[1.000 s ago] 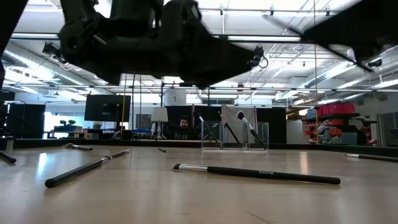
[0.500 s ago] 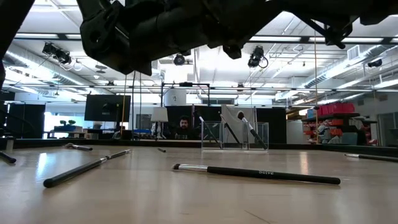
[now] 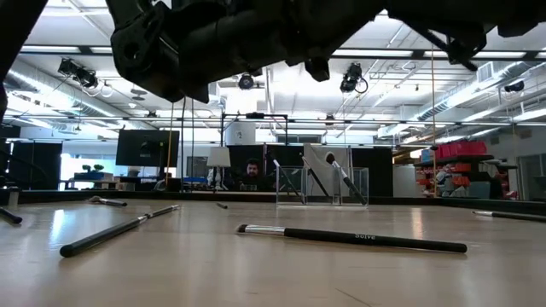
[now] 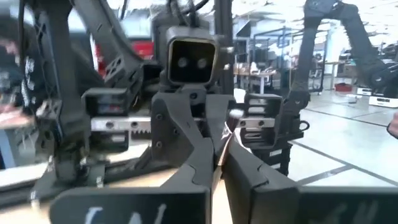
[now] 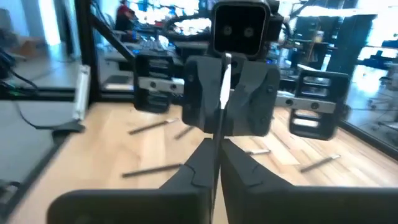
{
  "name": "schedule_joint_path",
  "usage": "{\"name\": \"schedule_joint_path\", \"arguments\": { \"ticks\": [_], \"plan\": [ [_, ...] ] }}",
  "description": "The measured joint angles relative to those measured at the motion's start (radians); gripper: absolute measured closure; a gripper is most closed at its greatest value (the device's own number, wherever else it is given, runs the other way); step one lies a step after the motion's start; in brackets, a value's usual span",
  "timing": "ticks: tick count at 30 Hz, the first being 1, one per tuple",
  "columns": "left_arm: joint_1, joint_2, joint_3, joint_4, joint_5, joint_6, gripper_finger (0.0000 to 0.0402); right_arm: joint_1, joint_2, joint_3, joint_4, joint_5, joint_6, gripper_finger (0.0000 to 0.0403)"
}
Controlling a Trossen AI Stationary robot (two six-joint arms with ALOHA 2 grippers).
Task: Put items in baskets/containers
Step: Put the black eyeshadow brush into the transparent organizer
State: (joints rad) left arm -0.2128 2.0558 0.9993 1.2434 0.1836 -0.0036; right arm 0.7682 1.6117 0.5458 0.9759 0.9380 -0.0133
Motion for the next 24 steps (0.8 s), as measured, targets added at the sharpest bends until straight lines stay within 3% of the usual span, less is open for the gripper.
{"name": "schedule_joint_path", "arguments": {
  "ticks": [3, 9, 14, 24],
  "plan": [
    [0.014, -0.054, 0.0, -0.125, -0.058, -0.026, 0.0379, 0.024, -0.028, 0.0, -0.069, 0.117, 0.032, 0.0363],
    [0.085, -0.233, -0.009, -0.496, -0.279, -0.002, 0.0381, 0.085, -0.096, 0.0, -0.225, 0.349, 0.117, 0.031],
    [0.222, -0.385, -0.046, -0.649, -0.422, 0.01, 0.0379, 0.09, -0.095, 0.0, -0.327, 0.33, 0.242, 0.0285],
    [0.523, -0.415, -0.108, -0.705, -0.419, -0.096, 0.0378, 0.042, -0.094, 0.0, -0.446, 0.253, 0.394, 0.0289]
  ]
}}
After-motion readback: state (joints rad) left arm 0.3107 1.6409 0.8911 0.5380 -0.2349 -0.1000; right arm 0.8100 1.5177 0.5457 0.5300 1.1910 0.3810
